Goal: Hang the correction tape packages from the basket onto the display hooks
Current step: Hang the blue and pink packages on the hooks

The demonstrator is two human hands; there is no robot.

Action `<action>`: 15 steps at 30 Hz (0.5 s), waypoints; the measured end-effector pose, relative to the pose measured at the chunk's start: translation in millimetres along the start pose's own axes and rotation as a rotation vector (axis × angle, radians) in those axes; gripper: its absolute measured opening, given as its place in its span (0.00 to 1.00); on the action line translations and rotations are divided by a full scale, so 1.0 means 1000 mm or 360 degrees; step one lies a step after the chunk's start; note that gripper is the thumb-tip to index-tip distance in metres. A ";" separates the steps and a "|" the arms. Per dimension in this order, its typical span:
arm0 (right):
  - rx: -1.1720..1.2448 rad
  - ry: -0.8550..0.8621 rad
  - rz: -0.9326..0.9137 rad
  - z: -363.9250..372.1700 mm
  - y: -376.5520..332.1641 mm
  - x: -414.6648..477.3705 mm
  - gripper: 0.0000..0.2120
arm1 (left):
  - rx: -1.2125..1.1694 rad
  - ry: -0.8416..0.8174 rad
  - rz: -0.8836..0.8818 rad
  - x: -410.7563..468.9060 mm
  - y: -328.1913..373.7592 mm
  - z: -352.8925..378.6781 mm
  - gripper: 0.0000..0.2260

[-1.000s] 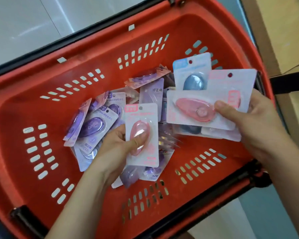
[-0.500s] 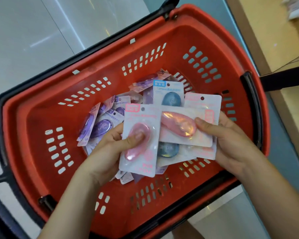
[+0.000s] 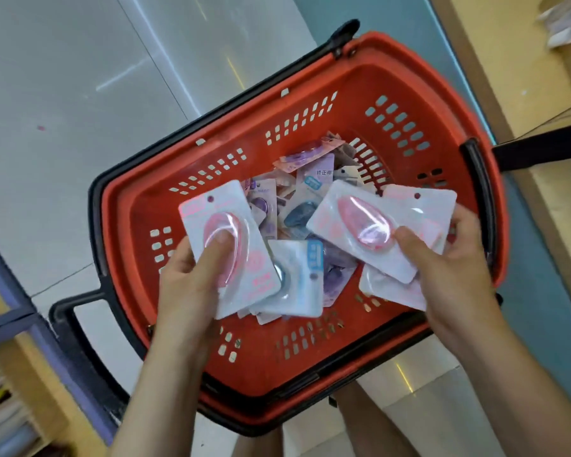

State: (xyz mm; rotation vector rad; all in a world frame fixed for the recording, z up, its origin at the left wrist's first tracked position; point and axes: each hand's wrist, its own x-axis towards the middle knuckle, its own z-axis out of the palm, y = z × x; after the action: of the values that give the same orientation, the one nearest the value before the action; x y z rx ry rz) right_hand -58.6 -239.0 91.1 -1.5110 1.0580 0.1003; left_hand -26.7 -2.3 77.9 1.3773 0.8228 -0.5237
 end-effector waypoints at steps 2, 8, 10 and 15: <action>-0.0312 -0.0237 -0.0288 -0.002 -0.011 -0.004 0.29 | 0.0074 -0.0295 -0.0048 -0.008 0.016 -0.002 0.12; 0.0036 -0.0506 0.0003 0.020 -0.041 -0.033 0.19 | 0.0530 -0.0610 -0.0011 -0.028 0.035 0.034 0.16; 0.0009 -0.0457 -0.0124 0.016 -0.047 -0.041 0.22 | 0.0473 -0.0568 -0.0062 -0.033 0.039 0.037 0.24; 0.0206 -0.0621 -0.0158 -0.007 -0.068 -0.067 0.31 | 0.0301 -0.0613 -0.0120 -0.058 0.064 0.041 0.30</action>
State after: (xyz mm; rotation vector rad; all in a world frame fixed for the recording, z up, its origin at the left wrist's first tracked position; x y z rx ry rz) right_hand -56.5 -218.0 184.3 -1.3550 0.6641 0.2424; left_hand -7.1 -41.0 163.2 1.3612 0.5215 -0.9118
